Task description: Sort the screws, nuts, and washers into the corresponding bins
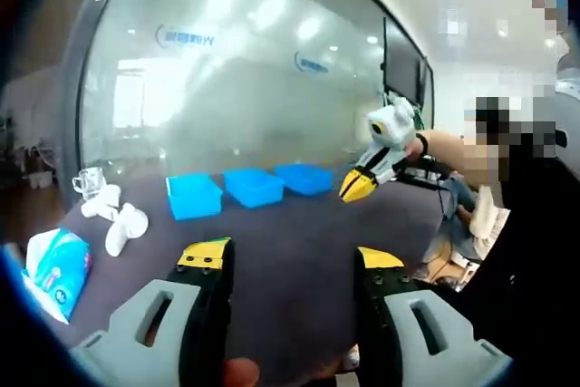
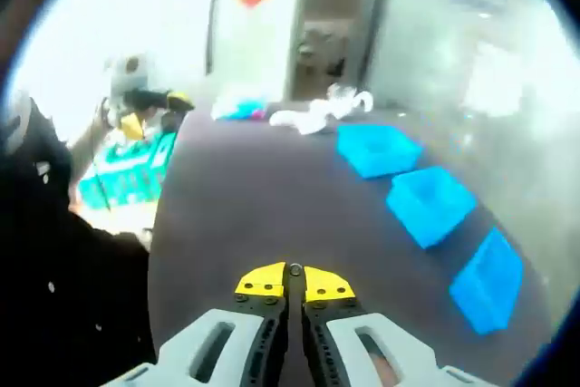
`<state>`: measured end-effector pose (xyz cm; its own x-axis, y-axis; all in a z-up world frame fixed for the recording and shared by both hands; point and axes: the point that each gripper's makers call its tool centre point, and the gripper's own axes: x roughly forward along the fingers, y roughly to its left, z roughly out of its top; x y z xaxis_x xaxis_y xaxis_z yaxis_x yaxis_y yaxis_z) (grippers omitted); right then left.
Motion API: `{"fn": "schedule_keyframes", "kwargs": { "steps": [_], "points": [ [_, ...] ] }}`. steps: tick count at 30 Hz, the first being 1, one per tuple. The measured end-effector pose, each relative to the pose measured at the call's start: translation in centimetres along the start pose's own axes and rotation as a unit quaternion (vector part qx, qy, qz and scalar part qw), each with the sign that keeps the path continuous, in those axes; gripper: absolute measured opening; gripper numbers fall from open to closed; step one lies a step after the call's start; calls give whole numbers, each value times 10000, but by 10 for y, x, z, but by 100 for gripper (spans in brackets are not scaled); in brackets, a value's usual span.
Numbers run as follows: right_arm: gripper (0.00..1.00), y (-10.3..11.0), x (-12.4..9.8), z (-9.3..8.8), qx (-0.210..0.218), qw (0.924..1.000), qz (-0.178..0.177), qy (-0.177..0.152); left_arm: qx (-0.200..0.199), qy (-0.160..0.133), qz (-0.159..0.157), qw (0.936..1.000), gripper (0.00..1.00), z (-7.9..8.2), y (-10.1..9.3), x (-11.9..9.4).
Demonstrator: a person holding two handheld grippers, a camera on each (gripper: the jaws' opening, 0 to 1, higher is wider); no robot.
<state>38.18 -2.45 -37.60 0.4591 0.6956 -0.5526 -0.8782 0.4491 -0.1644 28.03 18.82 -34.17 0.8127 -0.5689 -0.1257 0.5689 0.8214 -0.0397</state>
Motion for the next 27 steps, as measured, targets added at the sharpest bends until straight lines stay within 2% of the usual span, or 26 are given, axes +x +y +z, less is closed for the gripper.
{"fn": "schedule_keyframes", "kwargs": {
  "steps": [3,6,8,12,17,21,23,27],
  "points": [
    [2,-7,-17,2,260,9977,-461,-417,24,-33,32,10000,51,3,0,0],
    [2,-13,-34,6,500,9906,-919,-876,49,-98,127,9999,51,7,3,-1],
    [2,-16,-47,8,673,9823,-1261,-1212,26,-132,159,9998,51,9,4,-2],
    [2,-25,-65,7,819,9678,-1782,-1580,26,-185,184,9997,51,12,3,-2],
    [2,-22,-74,4,1056,9528,-2103,-1917,68,-210,209,9995,51,15,0,-1],
    [2,-20,-71,7,1152,9463,-2190,-2078,104,-221,280,9993,51,16,0,0],
    [2,-20,-67,10,1163,9462,-2182,-2085,118,-220,324,9992,51,16,0,0],
    [2,-33,-62,22,1236,9411,-2254,-2194,119,-234,409,9988,51,16,-1,1]
  ]
}}
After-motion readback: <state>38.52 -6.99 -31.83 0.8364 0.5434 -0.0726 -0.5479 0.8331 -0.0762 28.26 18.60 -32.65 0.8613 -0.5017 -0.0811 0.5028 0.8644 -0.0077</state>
